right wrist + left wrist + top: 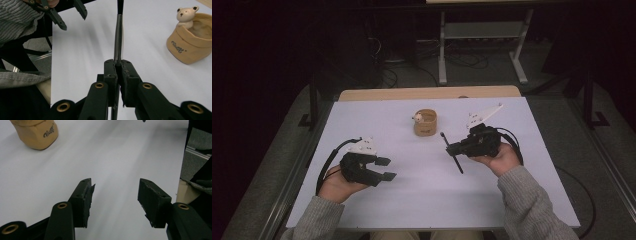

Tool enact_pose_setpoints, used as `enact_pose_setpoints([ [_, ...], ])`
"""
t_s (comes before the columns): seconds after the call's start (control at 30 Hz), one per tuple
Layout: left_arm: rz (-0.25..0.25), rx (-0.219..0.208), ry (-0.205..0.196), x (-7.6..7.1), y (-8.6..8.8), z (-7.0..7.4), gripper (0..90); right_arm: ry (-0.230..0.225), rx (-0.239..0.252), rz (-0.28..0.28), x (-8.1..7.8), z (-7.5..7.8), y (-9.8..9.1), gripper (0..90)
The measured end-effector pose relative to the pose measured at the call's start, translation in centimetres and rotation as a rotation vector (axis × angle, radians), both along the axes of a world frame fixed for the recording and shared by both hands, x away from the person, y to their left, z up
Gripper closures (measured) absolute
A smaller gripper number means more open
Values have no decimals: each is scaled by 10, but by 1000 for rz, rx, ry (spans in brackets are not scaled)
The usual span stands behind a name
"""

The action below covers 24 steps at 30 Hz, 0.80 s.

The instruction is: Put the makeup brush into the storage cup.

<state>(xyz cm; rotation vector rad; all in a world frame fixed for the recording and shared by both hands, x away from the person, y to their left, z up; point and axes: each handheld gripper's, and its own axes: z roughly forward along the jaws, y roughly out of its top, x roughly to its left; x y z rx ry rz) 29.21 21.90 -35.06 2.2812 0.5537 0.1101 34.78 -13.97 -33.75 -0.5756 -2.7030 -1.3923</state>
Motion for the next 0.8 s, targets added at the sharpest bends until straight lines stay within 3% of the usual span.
enact_pose_setpoints([
  [0.8, 40, -23, 1, -12, 13, -23, 388, -10, 12, -47, 14, 15, -12, 831],
])
